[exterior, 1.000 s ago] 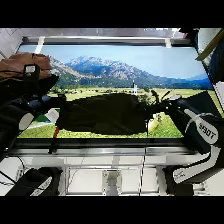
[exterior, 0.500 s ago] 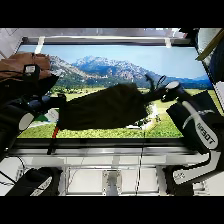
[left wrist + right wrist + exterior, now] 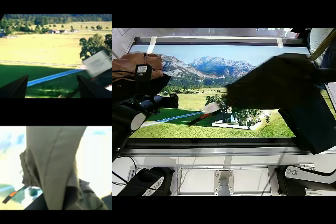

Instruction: Fold the clothes and pants, and hang the long-sleeved shirts on hangers.

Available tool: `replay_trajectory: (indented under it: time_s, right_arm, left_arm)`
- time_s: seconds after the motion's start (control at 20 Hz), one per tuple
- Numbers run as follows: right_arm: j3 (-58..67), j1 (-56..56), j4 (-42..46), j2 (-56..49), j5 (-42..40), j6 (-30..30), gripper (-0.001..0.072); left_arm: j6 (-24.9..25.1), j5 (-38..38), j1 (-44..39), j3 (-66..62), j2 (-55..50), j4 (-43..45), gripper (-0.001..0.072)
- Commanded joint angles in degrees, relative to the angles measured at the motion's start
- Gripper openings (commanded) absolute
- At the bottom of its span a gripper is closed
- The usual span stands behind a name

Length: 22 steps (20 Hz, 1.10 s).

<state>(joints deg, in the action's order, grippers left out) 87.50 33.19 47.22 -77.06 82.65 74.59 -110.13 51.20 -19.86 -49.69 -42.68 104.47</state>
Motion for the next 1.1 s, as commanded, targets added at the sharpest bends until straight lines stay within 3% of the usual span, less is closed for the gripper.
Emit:
replay_trajectory:
  time_s: [0.0, 0.15, 0.4, 0.65, 0.7, 0.8, 0.95, 1.0, 1.05]
  right_arm:
    - [1.6, 16.5, 5.6, 6.0, 7.7, 2.8, 0.0003]
    - [1.6, 28.6, 8.8, 8.2, 15.6, 4.6, 0.0003]
    - [-6.4, 35.7, 38.8, 13.5, 14.6, 8.9, 0.0003]
    - [-18.8, 39.1, 40.3, 15.1, 5.9, 9.2, 0.0018]
    - [-19.5, 39.1, 40.2, 14.8, 5.7, 9.2, 0.0137]
    - [-18.3, 39.1, 40.1, 14.8, 6.0, 11.5, 0.0688]
    - [-9.9, 39.1, 36.1, 15.1, 7.3, 14.1, 0.0669]
    - [-6.8, 39.0, 29.6, 15.6, 6.6, 15.0, 0.0658]
    - [-4.8, 38.8, 20.1, 16.3, 5.8, 14.9, 0.0589]
  left_arm:
    - [0.0, 0.0, 0.0, -0.1, 0.0, 0.0, 0.0689]
    - [0.0, 0.0, 0.0, -0.1, 0.0, 0.0, 0.0689]
    - [0.0, 0.0, 0.0, -0.1, 0.1, -0.9, 0.0689]
    - [0.0, 0.0, 0.0, -0.1, 0.1, -1.7, 0.0689]
    - [0.0, 0.0, 0.0, -0.1, 0.1, -1.7, 0.0689]
    - [0.0, 0.0, 0.0, -0.1, 0.1, -1.7, 0.0689]
    - [0.0, 0.0, 0.0, -0.1, 0.1, -1.7, 0.069]
    - [0.0, 0.0, 0.0, -0.1, 0.1, -1.7, 0.0689]
    - [0.0, 0.0, 0.0, -0.1, 0.1, -1.7, 0.0689]
